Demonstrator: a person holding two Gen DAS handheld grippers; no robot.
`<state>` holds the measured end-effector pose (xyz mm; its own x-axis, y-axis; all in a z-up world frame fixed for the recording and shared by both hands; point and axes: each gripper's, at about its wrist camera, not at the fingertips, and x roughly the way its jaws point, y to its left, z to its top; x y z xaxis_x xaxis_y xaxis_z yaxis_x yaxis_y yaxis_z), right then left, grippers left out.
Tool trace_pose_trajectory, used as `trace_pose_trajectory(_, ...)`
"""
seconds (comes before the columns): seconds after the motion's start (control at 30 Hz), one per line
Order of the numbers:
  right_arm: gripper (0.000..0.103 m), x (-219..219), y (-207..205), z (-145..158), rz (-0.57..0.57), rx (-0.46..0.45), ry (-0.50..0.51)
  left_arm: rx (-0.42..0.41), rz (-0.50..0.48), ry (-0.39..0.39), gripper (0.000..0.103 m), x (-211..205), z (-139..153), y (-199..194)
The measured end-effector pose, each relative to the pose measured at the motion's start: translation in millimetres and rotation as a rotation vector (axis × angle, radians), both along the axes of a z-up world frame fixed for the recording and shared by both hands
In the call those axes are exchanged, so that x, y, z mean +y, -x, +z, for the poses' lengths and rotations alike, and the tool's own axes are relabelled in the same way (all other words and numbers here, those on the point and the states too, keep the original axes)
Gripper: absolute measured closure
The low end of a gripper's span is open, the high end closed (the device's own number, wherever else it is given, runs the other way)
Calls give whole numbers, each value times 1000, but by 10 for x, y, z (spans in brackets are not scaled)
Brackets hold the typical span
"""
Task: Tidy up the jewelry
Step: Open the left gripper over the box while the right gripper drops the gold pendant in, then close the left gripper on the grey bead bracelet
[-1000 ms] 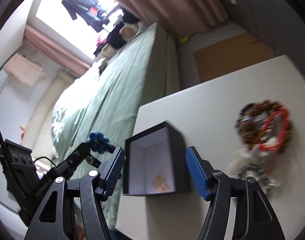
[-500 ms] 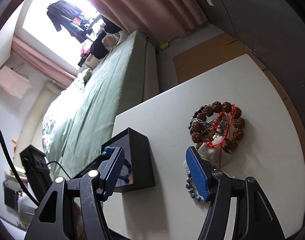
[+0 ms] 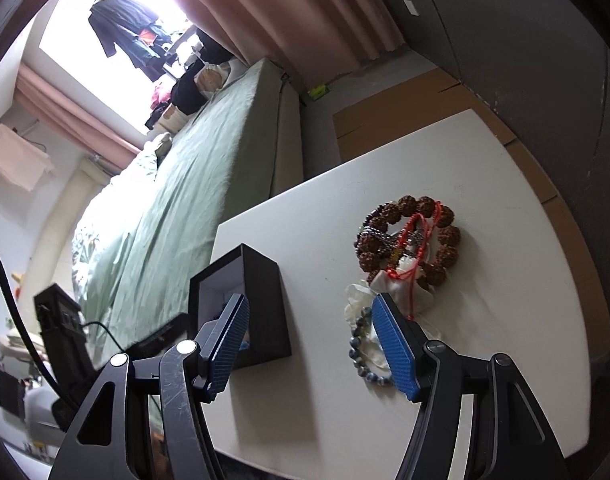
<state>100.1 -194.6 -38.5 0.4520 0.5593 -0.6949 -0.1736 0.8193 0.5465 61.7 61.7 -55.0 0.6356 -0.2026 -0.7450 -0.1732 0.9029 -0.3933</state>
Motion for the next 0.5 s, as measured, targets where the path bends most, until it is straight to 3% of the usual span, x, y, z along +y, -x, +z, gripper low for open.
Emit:
trace_pose_trajectory(0.2,38,-157,41,-9,-27,28,64,-20,-51,-5,59,-206,24,2)
trace_pose_trajectory(0.5,38,-487,39,-54,-86,90,85,-24,-207,-20,59,-811,-38,-53)
